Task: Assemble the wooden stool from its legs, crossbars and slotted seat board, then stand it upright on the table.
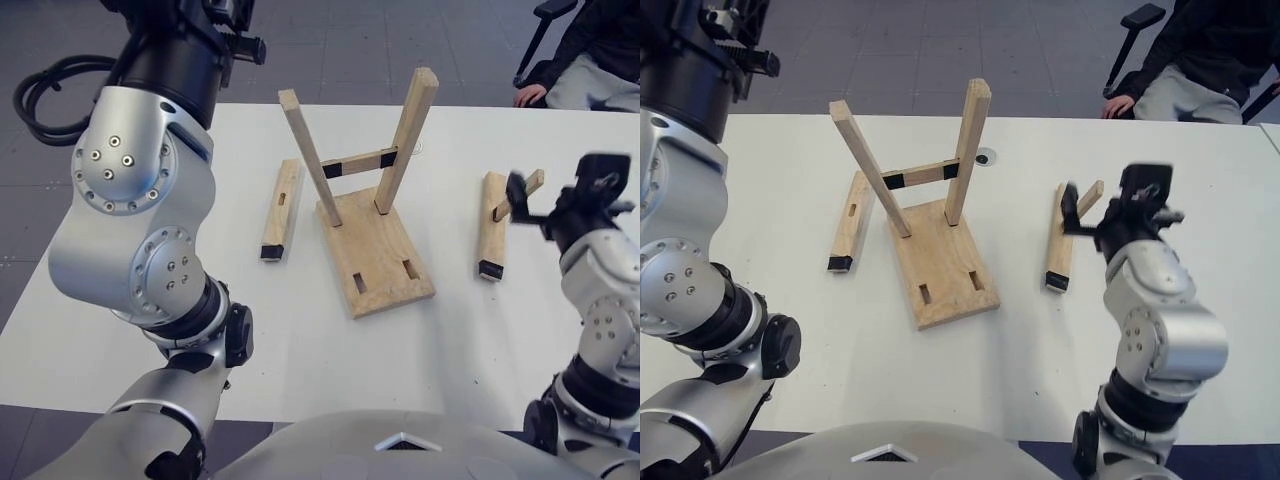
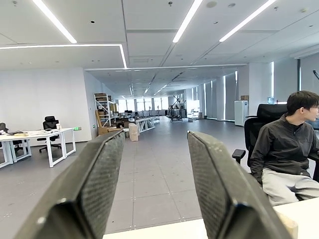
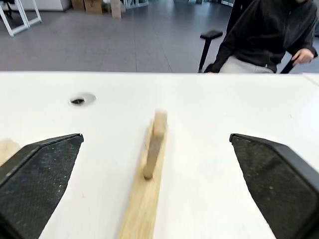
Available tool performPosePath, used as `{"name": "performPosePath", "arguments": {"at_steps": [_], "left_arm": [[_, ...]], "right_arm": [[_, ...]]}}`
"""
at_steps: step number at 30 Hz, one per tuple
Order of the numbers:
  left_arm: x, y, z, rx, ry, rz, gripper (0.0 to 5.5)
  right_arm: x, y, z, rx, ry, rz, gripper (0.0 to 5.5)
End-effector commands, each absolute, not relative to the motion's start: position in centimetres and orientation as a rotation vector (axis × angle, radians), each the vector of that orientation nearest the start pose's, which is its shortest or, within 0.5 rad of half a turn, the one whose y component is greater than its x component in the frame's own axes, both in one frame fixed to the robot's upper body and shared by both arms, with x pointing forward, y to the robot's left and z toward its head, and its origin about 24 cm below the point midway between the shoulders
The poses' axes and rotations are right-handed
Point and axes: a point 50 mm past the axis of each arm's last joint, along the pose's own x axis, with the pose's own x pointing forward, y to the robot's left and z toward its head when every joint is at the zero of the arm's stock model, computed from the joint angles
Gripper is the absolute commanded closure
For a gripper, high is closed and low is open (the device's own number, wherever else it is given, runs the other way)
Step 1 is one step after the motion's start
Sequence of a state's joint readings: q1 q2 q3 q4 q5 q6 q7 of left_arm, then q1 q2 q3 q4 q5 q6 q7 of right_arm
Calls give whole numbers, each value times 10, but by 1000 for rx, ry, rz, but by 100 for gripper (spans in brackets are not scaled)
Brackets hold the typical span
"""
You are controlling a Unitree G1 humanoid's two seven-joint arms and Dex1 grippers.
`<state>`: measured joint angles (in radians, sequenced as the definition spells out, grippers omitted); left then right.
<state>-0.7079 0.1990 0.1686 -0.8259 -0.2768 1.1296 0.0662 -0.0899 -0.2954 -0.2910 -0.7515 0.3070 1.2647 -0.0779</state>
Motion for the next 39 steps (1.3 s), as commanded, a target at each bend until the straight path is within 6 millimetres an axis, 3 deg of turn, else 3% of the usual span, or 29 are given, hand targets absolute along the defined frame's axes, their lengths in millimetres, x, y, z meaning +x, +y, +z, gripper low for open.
{"name": "performPosePath", "arguments": {"at_steps": [1,4,9,20,24,30,39], "left_arm": [[248,139,284,41,-370,-146,319],[250,138,285,43,-360,-164,319],[252,138,283,48,-346,-165,319],[252,138,282,46,-344,-166,319],[253,139,282,49,-341,-172,319],[252,139,282,46,-350,-165,319],[252,140,284,47,-346,-159,319]], "right_arm": [[207,-224,88,-56,593,-161,3],[207,-233,69,-56,658,-196,3],[210,-236,56,-38,663,-212,3],[255,-222,91,-44,485,-169,3],[244,-222,65,-29,580,-167,3],[205,-229,-1,-28,865,-119,3],[214,-233,-1,53,843,-105,150]]}}
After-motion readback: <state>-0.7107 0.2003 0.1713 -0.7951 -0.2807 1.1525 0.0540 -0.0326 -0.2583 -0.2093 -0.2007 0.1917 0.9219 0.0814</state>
